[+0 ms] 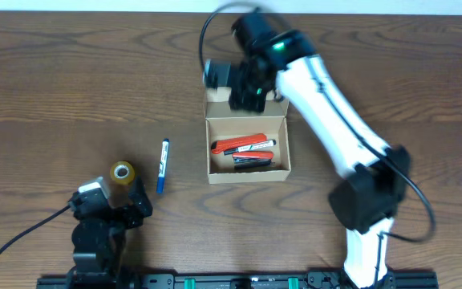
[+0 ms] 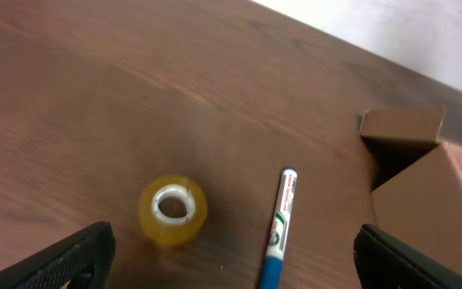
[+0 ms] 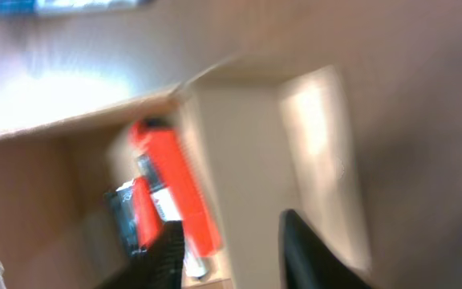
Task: Pack container
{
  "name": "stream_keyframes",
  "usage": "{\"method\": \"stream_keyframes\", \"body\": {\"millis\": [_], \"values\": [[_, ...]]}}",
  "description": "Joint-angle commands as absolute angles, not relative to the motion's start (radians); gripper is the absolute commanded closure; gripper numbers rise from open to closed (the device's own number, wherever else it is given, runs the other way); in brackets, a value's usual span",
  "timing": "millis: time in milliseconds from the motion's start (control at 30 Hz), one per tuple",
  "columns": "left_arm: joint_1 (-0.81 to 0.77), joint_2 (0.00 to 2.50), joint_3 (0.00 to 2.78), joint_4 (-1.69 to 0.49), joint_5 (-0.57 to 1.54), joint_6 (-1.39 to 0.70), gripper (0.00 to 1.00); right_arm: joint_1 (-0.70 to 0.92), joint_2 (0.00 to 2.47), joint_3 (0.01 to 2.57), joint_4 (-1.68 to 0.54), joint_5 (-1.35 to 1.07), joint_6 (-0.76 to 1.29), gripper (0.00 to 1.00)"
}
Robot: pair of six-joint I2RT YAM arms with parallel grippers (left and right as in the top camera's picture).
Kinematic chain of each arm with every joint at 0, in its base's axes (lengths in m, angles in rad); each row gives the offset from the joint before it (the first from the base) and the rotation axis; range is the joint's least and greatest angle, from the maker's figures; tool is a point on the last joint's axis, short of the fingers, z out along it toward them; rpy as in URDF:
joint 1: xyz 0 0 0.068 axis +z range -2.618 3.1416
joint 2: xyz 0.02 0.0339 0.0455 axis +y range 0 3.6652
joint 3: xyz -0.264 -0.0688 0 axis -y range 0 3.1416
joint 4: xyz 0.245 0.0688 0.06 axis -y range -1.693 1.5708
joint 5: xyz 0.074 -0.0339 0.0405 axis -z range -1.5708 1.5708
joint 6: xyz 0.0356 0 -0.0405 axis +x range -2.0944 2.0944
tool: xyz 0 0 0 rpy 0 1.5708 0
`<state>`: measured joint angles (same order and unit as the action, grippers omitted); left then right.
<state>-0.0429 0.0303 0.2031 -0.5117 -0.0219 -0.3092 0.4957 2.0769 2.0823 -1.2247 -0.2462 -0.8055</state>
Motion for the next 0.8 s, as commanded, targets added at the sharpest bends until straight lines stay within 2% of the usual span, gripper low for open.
{"method": "stream_keyframes", "body": {"millis": [0, 133, 200, 367, 533, 667, 767], "values": [[-0.046, 0.084, 0.350, -0.522, -0.062, -0.353, 0.05, 0.405, 1.950, 2.180, -1.200, -0.199, -0.522, 0.17], [-0.046, 0.216, 0.501, -0.537, -0.023, -0.305, 0.05, 0.256, 1.870, 2.196, -1.164, -0.165, -0.277, 0.12], [-0.046, 0.323, 0.588, -0.578, -0.009, -0.294, 0.05, 0.170, 1.835, 2.196, -1.158, -0.165, -0.201, 0.01], [-0.046, 0.674, 0.844, -0.794, -0.011, -0.231, 0.04, -0.075, 1.768, 2.196, -1.179, -0.165, -0.065, 0.01], [-0.046, 1.033, 1.139, -1.055, -0.032, -0.200, 0.05, -0.267, 1.763, 2.195, -1.253, -0.172, -0.022, 0.01], [-0.046, 1.297, 1.377, -1.262, -0.033, -0.077, 0.05, -0.352, 1.765, 2.195, -1.292, -0.173, -0.023, 0.01], [-0.046, 1.428, 1.480, -1.335, 0.004, -0.066, 0.05, -0.387, 1.765, 2.195, -1.299, -0.172, -0.044, 0.01]]}}
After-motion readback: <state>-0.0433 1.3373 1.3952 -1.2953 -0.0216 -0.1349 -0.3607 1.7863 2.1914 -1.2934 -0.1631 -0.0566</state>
